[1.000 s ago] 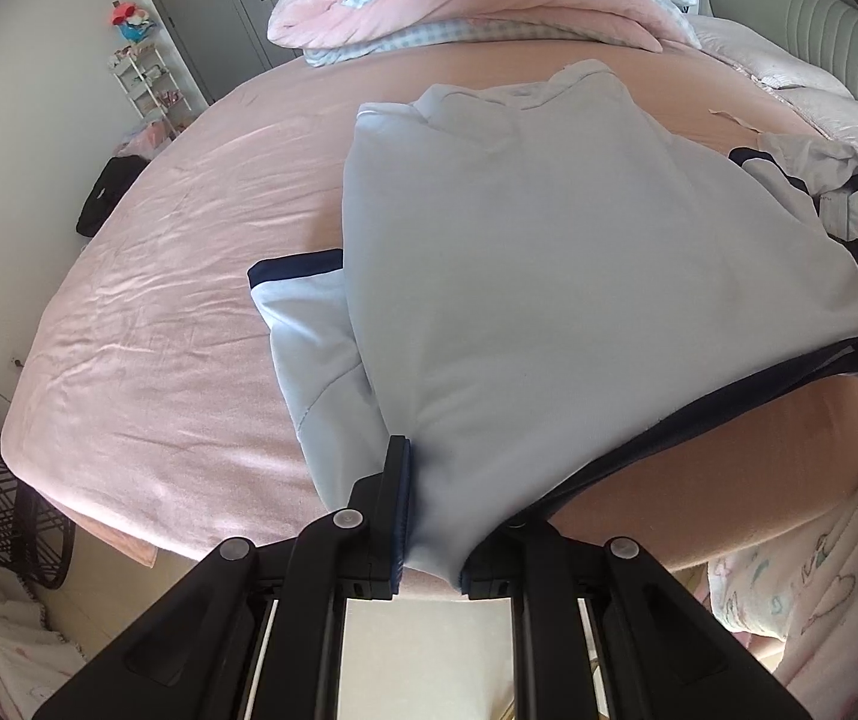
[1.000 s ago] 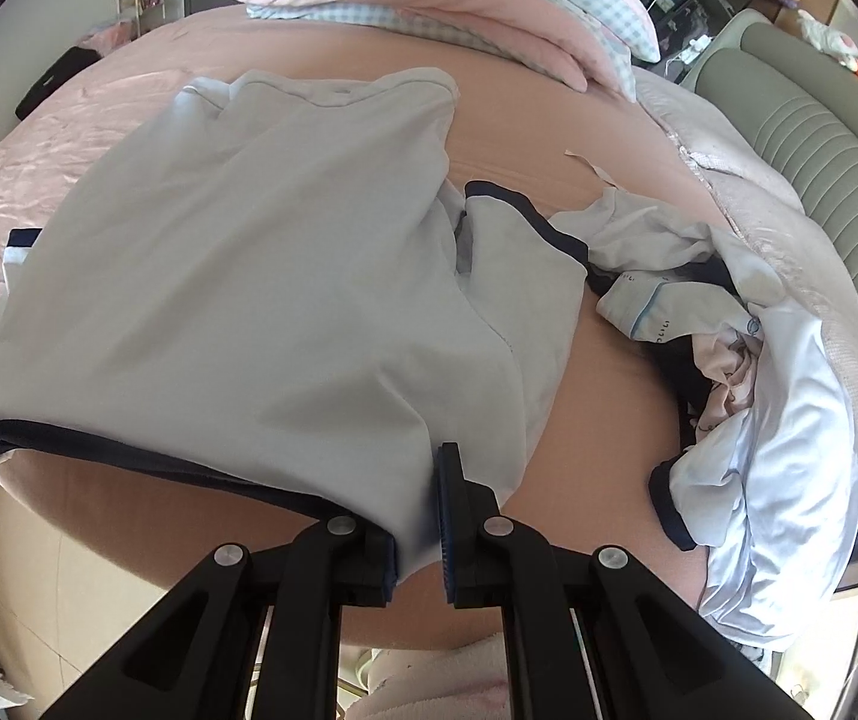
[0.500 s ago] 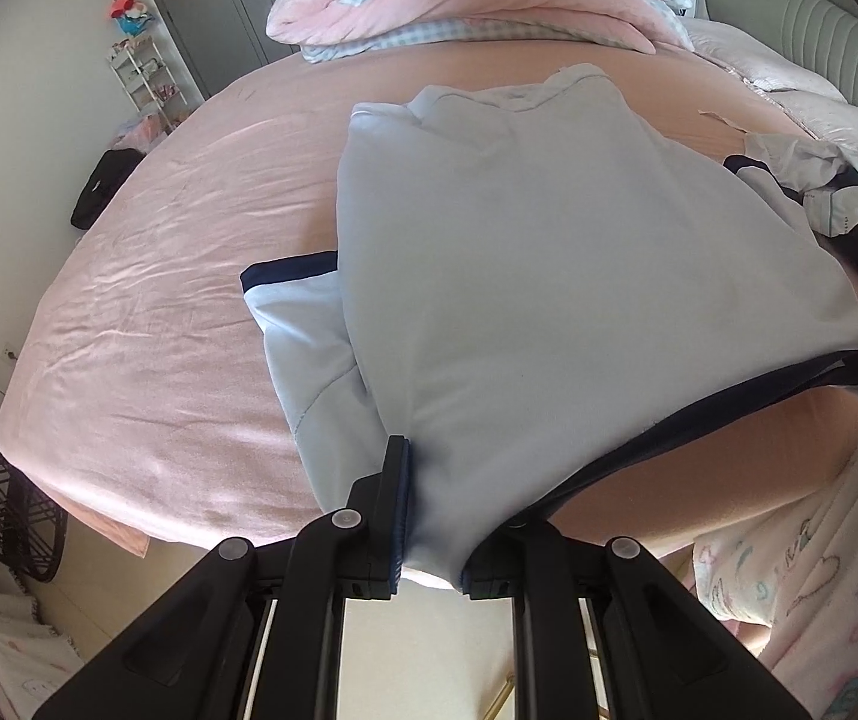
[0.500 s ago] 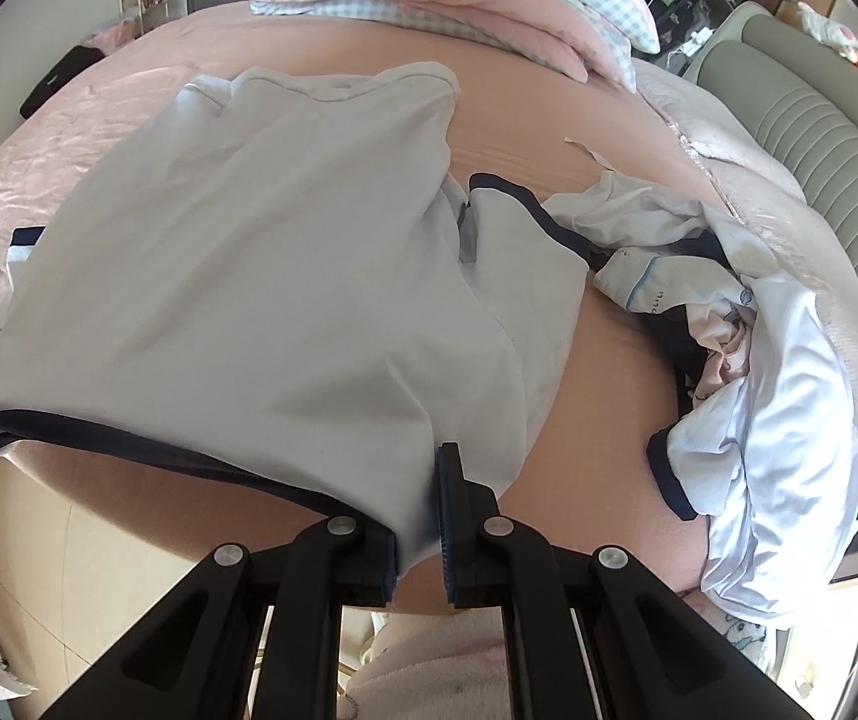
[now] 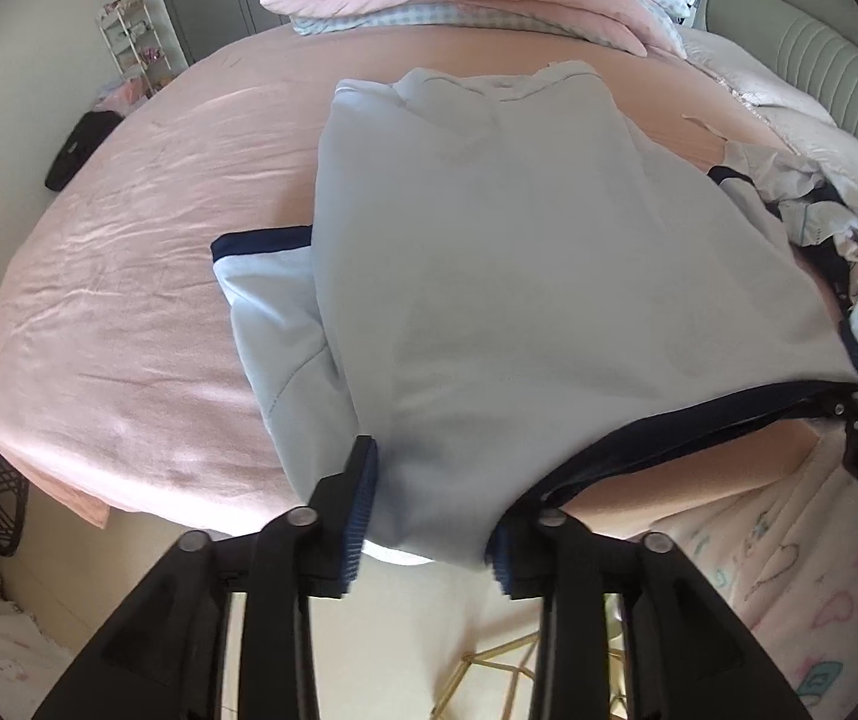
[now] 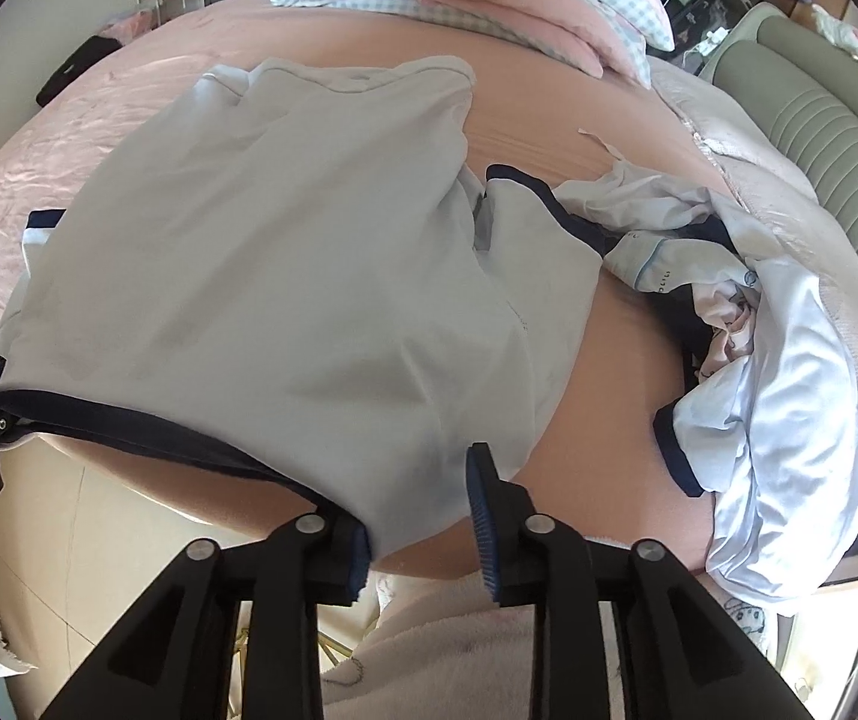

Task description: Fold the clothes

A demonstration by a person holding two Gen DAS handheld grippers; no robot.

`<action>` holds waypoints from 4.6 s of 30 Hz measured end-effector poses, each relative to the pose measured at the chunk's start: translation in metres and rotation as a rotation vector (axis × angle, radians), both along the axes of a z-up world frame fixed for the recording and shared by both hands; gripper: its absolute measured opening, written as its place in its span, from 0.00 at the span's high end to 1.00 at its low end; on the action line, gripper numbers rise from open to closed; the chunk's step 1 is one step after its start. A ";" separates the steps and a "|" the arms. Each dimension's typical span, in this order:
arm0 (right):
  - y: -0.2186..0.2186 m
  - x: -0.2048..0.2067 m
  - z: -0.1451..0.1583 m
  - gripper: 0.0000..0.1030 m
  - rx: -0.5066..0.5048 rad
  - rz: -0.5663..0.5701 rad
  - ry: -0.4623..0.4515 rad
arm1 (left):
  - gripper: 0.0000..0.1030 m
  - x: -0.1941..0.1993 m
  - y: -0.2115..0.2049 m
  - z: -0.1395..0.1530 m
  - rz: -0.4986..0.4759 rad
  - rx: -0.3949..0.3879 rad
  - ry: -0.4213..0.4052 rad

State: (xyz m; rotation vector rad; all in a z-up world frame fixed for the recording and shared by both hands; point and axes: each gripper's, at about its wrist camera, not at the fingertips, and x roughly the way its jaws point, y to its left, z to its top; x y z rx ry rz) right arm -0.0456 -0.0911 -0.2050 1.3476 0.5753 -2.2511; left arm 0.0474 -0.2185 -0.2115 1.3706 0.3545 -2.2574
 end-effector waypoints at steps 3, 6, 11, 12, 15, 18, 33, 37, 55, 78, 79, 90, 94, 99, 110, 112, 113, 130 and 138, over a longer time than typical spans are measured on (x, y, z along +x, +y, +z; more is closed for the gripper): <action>0.004 0.003 0.008 0.49 -0.027 0.002 -0.009 | 0.19 0.007 0.001 0.012 -0.003 0.032 0.061; 0.009 0.007 0.021 0.44 -0.067 0.010 -0.007 | 0.19 0.010 0.005 0.026 -0.017 -0.002 0.089; 0.018 0.010 0.043 0.43 -0.107 0.005 0.027 | 0.19 0.014 0.002 0.044 -0.018 -0.032 0.124; 0.020 0.009 0.047 0.43 -0.113 -0.002 0.032 | 0.19 0.014 -0.001 0.047 -0.011 -0.030 0.132; 0.026 0.002 0.054 0.43 -0.116 -0.030 0.046 | 0.19 0.018 -0.011 0.050 0.022 -0.003 0.157; 0.035 -0.011 0.052 0.43 -0.116 -0.073 0.039 | 0.19 0.025 -0.023 0.047 0.066 0.019 0.162; 0.077 -0.061 0.027 0.43 -0.181 -0.243 -0.086 | 0.19 0.055 -0.093 0.016 0.268 0.085 0.117; 0.080 -0.073 0.019 0.43 -0.200 -0.272 -0.123 | 0.19 0.053 -0.105 0.005 0.280 0.110 0.104; 0.083 -0.122 -0.020 0.43 -0.287 -0.378 -0.268 | 0.19 0.038 -0.144 -0.040 0.353 0.278 0.098; 0.074 -0.161 -0.074 0.43 -0.671 -0.388 -0.516 | 0.77 0.043 -0.146 -0.051 0.441 0.462 0.301; 0.075 -0.163 -0.077 0.42 -0.697 -0.397 -0.529 | 0.78 0.044 -0.147 -0.052 0.446 0.487 0.313; 0.093 -0.172 -0.099 0.98 -0.747 -0.552 -0.590 | 0.87 0.036 -0.138 -0.046 0.512 0.459 0.310; 0.090 -0.168 -0.092 0.98 -0.736 -0.525 -0.538 | 0.89 0.038 -0.137 -0.030 0.504 0.392 0.313; 0.085 -0.156 -0.074 0.98 -0.700 -0.509 -0.417 | 0.90 0.039 -0.136 -0.017 0.478 0.316 0.287; 0.106 -0.146 -0.077 0.96 -0.791 -0.559 -0.477 | 0.90 0.060 -0.153 -0.042 0.579 0.553 0.343; 0.103 -0.145 -0.077 0.96 -0.788 -0.552 -0.480 | 0.86 0.066 -0.155 -0.049 0.599 0.614 0.350; 0.102 -0.146 -0.077 0.95 -0.785 -0.551 -0.482 | 0.78 0.069 -0.154 -0.050 0.602 0.623 0.344; 0.106 -0.147 -0.107 0.40 -0.972 -0.525 -0.703 | 0.28 0.049 -0.136 -0.064 0.530 0.748 0.430; 0.084 -0.161 -0.112 0.40 -1.004 -0.506 -0.680 | 0.48 0.033 -0.145 -0.074 0.553 0.805 0.479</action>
